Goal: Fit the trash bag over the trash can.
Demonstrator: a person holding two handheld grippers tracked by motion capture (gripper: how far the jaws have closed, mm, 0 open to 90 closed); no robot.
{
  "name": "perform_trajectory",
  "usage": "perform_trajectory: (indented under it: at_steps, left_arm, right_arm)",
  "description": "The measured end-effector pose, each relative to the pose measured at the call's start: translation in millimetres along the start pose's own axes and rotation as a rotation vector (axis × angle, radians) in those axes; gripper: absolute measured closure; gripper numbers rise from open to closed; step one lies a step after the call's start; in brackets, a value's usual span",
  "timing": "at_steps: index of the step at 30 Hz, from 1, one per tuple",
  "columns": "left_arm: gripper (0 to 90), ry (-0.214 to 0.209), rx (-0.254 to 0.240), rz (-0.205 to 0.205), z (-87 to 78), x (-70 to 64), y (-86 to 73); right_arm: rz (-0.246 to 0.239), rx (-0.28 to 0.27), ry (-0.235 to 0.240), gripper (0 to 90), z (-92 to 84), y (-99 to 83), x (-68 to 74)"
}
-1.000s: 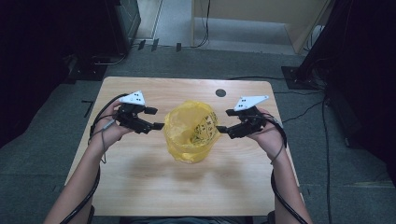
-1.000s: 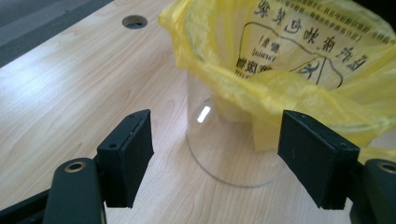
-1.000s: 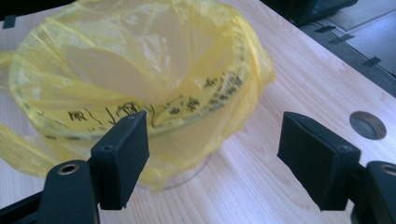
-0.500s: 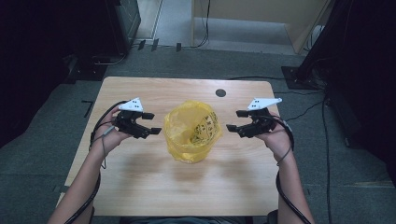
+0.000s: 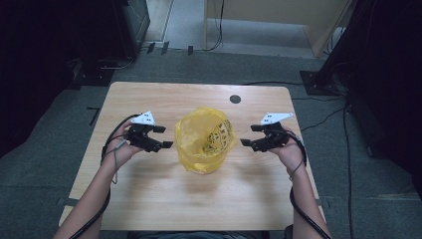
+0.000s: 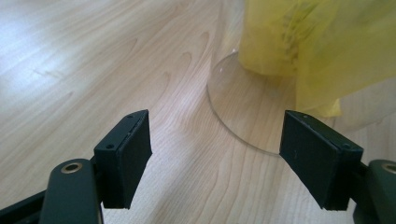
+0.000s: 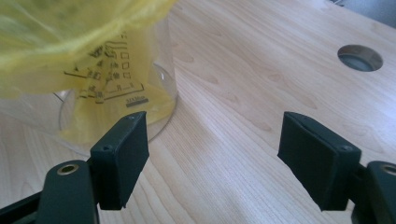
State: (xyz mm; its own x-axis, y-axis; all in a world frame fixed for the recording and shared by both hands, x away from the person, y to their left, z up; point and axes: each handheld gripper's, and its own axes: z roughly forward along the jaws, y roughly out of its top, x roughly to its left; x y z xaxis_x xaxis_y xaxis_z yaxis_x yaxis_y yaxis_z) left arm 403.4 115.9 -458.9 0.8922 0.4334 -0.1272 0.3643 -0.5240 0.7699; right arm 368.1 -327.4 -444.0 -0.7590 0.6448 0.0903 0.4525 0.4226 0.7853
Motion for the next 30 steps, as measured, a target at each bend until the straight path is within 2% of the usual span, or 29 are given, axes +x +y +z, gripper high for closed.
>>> perform_trajectory:
  at_steps: [3,9,12,14,17,22,24,27,29,30]
  left_arm:
    - [24.3,0.006,0.005,-0.008,4.6,2.3,-4.4]
    - [23.6,0.020,0.004,-0.018,10.4,6.3,-13.4]
    - [23.6,0.025,0.018,-0.009,13.9,7.4,-16.9]
    - [23.5,0.023,0.018,-0.018,16.3,6.8,-18.3]
    - [23.5,0.022,0.046,-0.008,21.8,4.7,-20.3]
    - [23.5,0.014,0.077,-0.009,31.5,4.1,-25.3]
    - [23.5,0.015,0.083,-0.010,35.1,5.7,-27.9]
    - [23.5,0.023,0.095,0.002,40.8,9.1,-32.6]
    - [22.2,0.026,0.074,0.015,42.5,10.3,-34.2]
    - [21.8,0.027,0.069,0.016,43.0,10.8,-34.4]
  right_arm:
    - [0.016,0.000,0.001,24.3,8.1,-6.3,-1.3]
    - [0.031,0.054,0.027,23.3,29.0,-17.7,-3.6]
    - [0.018,0.079,0.035,22.8,37.0,-21.8,-3.2]
    - [0.012,0.080,0.038,22.7,41.1,-24.1,-3.1]
    - [0.006,0.076,0.055,22.5,50.2,-30.8,-4.7]
    - [-0.010,0.125,0.063,21.8,63.1,-38.6,-3.9]
    - [-0.036,0.110,0.059,19.6,66.3,-40.4,-3.4]
    - [-0.034,0.092,0.054,19.1,67.6,-41.7,-4.0]
    - [-0.040,0.057,0.025,17.5,69.9,-45.0,-2.7]
    - [-0.044,0.063,0.028,16.4,70.0,-44.8,-2.3]
